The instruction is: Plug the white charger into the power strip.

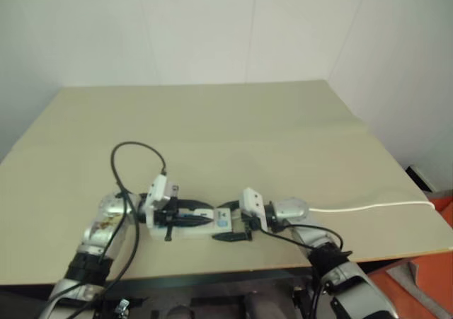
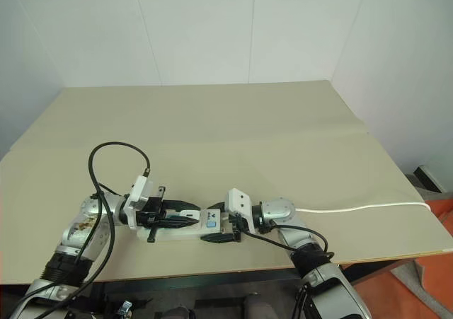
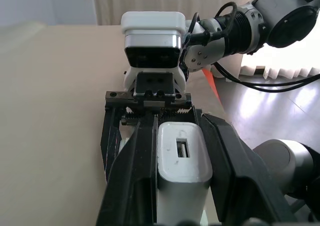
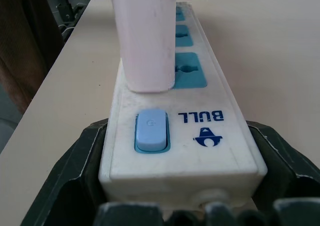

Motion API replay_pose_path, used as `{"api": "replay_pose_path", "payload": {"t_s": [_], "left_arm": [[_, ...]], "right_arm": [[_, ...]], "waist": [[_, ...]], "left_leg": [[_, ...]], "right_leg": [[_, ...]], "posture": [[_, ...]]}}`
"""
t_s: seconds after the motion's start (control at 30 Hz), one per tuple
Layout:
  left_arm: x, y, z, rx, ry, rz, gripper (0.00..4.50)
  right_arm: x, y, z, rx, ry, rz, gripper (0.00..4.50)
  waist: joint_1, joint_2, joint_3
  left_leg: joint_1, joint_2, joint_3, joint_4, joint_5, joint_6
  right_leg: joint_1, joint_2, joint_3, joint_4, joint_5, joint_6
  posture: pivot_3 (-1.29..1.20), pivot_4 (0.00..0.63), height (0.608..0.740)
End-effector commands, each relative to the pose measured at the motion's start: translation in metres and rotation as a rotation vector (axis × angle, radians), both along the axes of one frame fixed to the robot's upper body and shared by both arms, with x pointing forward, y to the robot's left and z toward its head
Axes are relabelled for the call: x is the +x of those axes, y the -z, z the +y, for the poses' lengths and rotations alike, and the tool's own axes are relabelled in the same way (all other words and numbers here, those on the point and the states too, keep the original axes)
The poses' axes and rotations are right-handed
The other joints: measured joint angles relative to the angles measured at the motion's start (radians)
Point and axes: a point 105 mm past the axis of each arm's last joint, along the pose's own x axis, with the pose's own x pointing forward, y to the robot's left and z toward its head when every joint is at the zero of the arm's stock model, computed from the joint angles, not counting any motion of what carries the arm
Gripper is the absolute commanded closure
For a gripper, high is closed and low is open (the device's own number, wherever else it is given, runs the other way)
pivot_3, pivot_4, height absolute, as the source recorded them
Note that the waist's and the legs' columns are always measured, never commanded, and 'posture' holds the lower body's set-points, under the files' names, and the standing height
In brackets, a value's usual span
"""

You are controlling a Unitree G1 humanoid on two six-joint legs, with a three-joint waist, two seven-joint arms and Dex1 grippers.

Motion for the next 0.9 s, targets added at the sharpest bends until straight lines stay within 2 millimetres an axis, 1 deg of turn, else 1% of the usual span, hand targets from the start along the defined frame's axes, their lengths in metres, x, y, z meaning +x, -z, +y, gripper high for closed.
{"api": "replay_pose_path", "payload": {"t_s": [0.03,0.3,0.37,0.57,0.63,0.73,0.8,0.87,0.9], "left_arm": [[0.002,0.017,0.019,0.09,-0.081,0.045,3.49],[-0.005,0.031,0.032,0.15,-0.108,0.072,3.49],[-0.005,0.031,0.029,0.148,-0.102,0.07,3.49],[-0.003,0.031,0.013,0.151,-0.053,0.058,3.49],[-0.002,0.031,0.011,0.159,-0.045,0.059,3.49],[-0.001,0.033,0.011,0.188,-0.03,0.063,3.49],[0.0,0.032,0.011,0.187,-0.027,0.065,3.49],[0.0,0.031,0.01,0.186,-0.024,0.067,3.49],[0.0,0.031,0.01,0.186,-0.025,0.067,3.14]], "right_arm": [[-0.004,0.023,-0.01,-0.086,0.009,0.064,1.09],[-0.004,0.024,-0.013,-0.093,0.01,0.064,1.09],[-0.004,0.024,-0.013,-0.094,0.01,0.063,1.09],[-0.003,0.022,-0.011,-0.091,0.009,0.061,1.09],[-0.003,0.023,-0.012,-0.09,0.012,0.061,1.09],[-0.003,0.023,-0.013,-0.09,0.017,0.06,1.09],[-0.003,0.023,-0.013,-0.09,0.019,0.06,1.09],[-0.002,0.023,-0.013,-0.09,0.02,0.059,1.09],[-0.002,0.023,-0.013,-0.09,0.021,0.058,1.09]], "waist": [[0.0,0.0,0.0],[-0.002,0.003,-0.002],[-0.002,0.004,-0.002],[-0.001,0.005,-0.003],[0.0,0.005,-0.004],[0.0,0.005,-0.004],[0.0,0.006,-0.004],[0.0,0.006,-0.004],[0.0,0.006,-0.004]], "left_leg": [[0.0,0.0,0.0,0.0,0.0,0.0],[0.0,0.0,0.001,-0.001,0.0,0.0],[0.0,0.001,0.001,-0.002,0.0,0.0],[0.001,0.0,0.001,-0.002,0.0,0.0],[0.003,0.0,0.001,-0.002,0.0,0.0],[0.013,0.001,0.001,-0.005,0.0,0.0],[0.014,0.0,0.001,-0.006,0.0,0.0],[0.015,0.0,0.001,-0.007,0.0,0.0],[0.015,0.0,0.001,-0.007,0.0,0.0]], "right_leg": [[0.0,0.0,0.0,0.0,0.0,0.0],[0.0,0.0,0.0,0.0,0.0,-0.001],[0.0,0.0,0.0,0.0,-0.001,-0.001],[0.001,0.0,0.001,0.0,-0.001,-0.001],[0.004,0.0,0.0,-0.001,-0.001,-0.001],[0.013,0.0,0.0,-0.005,-0.001,-0.001],[0.014,0.0,0.001,-0.007,-0.005,-0.007],[0.014,0.0,0.001,-0.007,-0.005,-0.008],[0.014,0.0,0.001,-0.007,-0.004,-0.007]], "posture": [[0.0,0.15,0.74],[0.0,0.15,0.74],[0.0,0.15,0.74],[0.0,0.15,0.74],[0.0,0.15,0.74],[0.0,0.15,0.74],[0.0,0.15,0.74],[0.0,0.15,0.74],[0.0,0.15,0.74]]}}
